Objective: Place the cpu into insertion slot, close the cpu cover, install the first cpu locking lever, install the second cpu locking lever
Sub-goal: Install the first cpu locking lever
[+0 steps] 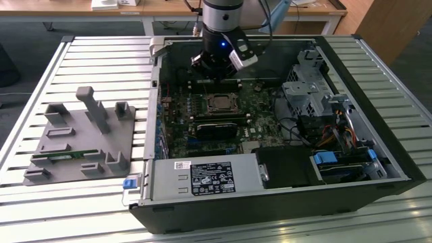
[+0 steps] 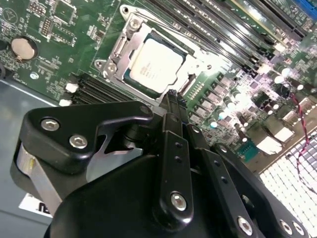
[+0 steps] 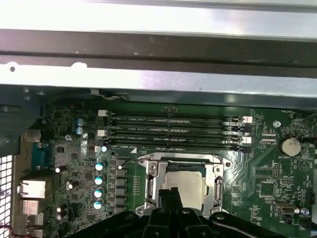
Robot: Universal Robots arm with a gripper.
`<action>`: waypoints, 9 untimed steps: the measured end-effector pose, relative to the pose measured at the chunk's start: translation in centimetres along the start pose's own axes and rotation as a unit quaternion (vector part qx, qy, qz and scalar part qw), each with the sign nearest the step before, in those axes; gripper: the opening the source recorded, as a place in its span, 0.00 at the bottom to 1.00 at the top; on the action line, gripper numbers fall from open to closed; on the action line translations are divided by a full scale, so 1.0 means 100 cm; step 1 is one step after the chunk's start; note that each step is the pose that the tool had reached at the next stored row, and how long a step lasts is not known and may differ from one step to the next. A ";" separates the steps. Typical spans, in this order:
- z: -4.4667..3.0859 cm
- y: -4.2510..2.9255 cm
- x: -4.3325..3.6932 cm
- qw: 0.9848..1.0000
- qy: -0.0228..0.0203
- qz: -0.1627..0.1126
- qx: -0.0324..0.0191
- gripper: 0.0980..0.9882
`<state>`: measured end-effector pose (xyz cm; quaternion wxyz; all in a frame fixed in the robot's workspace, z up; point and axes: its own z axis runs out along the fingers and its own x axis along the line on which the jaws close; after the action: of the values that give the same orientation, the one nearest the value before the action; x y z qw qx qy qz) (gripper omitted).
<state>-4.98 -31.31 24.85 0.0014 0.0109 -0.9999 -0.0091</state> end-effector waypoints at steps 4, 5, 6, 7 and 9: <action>0.0000 -0.0027 0.0043 1.000 0.000 -0.001 0.000 0.01; 0.0000 -0.0030 0.0058 1.000 0.000 -0.001 0.000 0.01; 0.0000 -0.0032 0.0084 1.000 0.000 -0.002 0.000 0.01; 0.0000 -0.0032 0.0118 1.000 -0.001 -0.002 0.000 0.01; 0.0000 -0.0033 0.0172 1.000 -0.001 -0.002 0.000 0.01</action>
<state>-6.69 -31.68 24.85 -0.0001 0.0126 -0.9999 -0.0091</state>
